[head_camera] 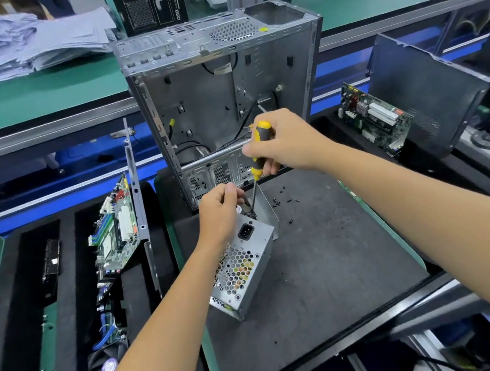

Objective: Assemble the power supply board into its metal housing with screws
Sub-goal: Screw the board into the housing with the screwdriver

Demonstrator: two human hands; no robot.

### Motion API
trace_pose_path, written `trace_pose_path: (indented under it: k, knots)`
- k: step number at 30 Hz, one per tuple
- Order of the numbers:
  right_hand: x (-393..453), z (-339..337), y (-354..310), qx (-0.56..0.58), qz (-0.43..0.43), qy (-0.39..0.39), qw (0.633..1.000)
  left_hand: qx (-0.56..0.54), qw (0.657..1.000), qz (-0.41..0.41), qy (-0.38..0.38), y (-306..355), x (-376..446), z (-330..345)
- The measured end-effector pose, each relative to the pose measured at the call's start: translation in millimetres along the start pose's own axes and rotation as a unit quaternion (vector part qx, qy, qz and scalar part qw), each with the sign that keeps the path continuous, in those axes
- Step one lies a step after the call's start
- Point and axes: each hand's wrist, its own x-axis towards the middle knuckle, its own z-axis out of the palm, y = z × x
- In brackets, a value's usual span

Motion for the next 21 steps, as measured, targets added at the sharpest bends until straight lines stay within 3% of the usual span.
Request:
trace_pose_path:
  k: [4, 12, 21]
  knots:
    - [-12, 18, -3, -0.03, -0.026, -0.068, 0.997, 0.01, 0.999, -0.03, -0.003, 2, 2, 1]
    - [-22, 33, -4, -0.074, -0.038, -0.097, 0.992, 0.091, 0.984, -0.151, -0.015, 5, 8, 1]
    - [-25, 39, -6, -0.09, -0.049, -0.097, 0.99, 0.104, 0.982, -0.153, -0.03, 5, 8, -1]
